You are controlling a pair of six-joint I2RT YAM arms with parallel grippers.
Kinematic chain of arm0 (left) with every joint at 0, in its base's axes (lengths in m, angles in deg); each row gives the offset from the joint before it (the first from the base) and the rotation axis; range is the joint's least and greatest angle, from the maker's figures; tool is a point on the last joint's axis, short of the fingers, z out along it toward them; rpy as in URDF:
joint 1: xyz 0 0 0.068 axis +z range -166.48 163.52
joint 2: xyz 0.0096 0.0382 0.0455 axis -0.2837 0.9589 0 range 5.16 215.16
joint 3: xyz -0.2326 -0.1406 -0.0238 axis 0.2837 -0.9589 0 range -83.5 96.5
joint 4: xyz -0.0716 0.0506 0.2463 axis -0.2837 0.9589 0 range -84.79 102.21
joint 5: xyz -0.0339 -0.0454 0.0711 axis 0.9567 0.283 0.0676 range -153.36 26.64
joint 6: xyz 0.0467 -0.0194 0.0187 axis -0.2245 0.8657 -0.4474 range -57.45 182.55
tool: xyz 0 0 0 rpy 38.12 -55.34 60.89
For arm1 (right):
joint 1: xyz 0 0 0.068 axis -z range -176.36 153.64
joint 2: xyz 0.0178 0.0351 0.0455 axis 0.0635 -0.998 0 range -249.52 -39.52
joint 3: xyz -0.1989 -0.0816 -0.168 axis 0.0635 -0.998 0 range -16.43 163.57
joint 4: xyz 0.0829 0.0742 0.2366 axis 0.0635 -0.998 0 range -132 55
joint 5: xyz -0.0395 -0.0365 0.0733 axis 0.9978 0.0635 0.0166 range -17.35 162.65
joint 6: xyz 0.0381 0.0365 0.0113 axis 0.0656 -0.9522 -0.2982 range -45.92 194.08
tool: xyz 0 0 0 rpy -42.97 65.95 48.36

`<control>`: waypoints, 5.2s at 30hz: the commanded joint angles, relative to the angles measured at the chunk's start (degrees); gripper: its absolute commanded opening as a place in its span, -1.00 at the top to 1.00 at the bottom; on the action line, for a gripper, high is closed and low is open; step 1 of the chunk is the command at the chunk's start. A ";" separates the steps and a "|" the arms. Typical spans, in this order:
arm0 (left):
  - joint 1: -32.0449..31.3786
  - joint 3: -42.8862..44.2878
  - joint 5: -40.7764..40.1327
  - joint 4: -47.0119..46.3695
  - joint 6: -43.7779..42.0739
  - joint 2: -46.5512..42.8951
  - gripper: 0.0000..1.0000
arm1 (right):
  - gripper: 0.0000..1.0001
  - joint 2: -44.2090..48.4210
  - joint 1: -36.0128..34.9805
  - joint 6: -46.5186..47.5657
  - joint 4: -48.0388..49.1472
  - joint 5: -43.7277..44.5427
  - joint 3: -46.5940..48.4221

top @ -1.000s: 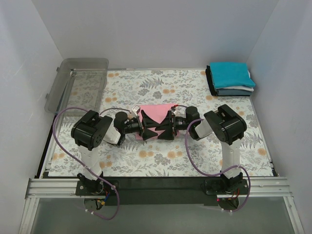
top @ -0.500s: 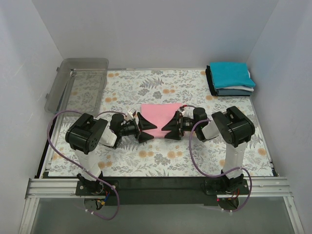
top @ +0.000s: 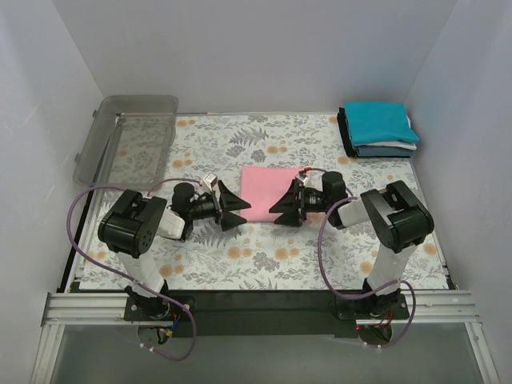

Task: Fold and stack the t-shirts
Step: Fold the tshirt, then neatly place the folded tshirt to the corner

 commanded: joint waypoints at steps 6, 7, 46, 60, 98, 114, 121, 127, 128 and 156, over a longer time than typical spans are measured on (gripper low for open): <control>-2.01 8.62 1.99 3.49 -2.79 -7.77 -0.96 | -0.73 12.39 0.68 1.80 -0.30 -5.36 2.46; -2.19 10.02 1.90 2.96 -2.52 -5.76 -0.96 | -0.72 11.60 1.64 2.85 -0.39 -5.80 1.67; 0.97 26.63 -2.93 26.34 -20.97 -0.57 -0.68 | -0.55 6.88 11.41 31.95 -32.73 -0.01 25.73; 5.80 48.18 -6.89 28.45 -24.23 22.10 -0.70 | -0.48 -18.37 11.94 30.19 -27.81 5.80 44.29; -16.94 48.09 -32.81 72.04 -107.37 -15.87 -0.83 | -0.96 18.28 23.61 68.25 -76.84 15.81 39.37; -35.93 55.03 -44.85 68.36 -111.23 8.32 -0.02 | -0.97 16.34 26.70 62.63 -82.40 21.72 26.73; -38.48 53.19 -46.79 64.66 -114.31 9.81 0.20 | -0.97 13.89 27.23 60.16 -80.72 17.41 25.05; -40.59 51.96 -46.44 62.73 -115.90 9.46 0.28 | -0.97 15.37 28.02 56.12 -75.82 13.63 21.01; -40.77 52.13 -46.62 62.72 -116.16 10.25 0.35 | -0.97 15.64 28.28 55.77 -75.10 13.19 19.78; -40.25 52.75 -48.03 57.89 -111.86 13.42 1.00 | -0.97 14.67 31.36 46.46 -58.26 5.28 11.44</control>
